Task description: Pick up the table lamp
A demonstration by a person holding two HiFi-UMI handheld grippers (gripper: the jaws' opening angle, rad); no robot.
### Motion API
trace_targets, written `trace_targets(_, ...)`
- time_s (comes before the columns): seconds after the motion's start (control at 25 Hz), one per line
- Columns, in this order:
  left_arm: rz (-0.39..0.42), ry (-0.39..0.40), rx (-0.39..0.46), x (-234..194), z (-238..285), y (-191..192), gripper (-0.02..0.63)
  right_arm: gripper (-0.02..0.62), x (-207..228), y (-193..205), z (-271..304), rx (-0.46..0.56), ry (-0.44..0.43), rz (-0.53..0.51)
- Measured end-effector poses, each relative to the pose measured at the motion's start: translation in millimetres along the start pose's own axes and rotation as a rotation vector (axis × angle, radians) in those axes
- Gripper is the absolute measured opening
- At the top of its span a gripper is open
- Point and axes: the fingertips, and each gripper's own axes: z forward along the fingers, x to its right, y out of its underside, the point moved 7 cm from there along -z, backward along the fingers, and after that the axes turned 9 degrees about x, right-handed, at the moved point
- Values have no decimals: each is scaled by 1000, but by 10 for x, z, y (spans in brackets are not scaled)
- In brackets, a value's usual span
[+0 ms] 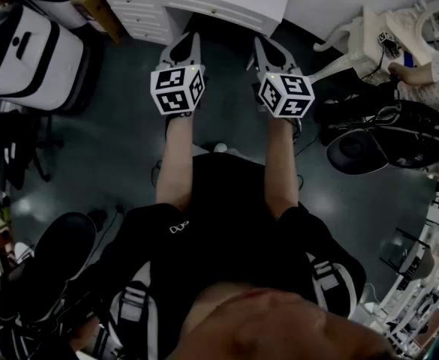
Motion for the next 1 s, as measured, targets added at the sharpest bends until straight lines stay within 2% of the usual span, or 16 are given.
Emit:
trace_targets(0.2, 4, 0, -18, 280, -5, 89, 9, 18, 299, -11, -169, -1, 31, 24)
trace_targets(0.32, 8, -10, -22, 397, 19, 122, 9, 18, 418, 50, -203, -52, 39, -12)
trace_targets(0.4, 20, -7, -27, 471, 15, 130, 9, 18, 456, 104, -212, -80, 34, -25)
trace_targets(0.68, 59, -17, -59, 437, 128, 86, 9, 18, 457, 121, -49, -59, -32, 32)
trace_targets(0.84, 51, -15, -73, 383, 290, 148, 9, 18, 604, 194, 18, -78, -9, 45)
trace_targets(1.0, 26, 22, -75, 461, 546, 218, 9, 18, 891, 200, 35, -79, 44, 56)
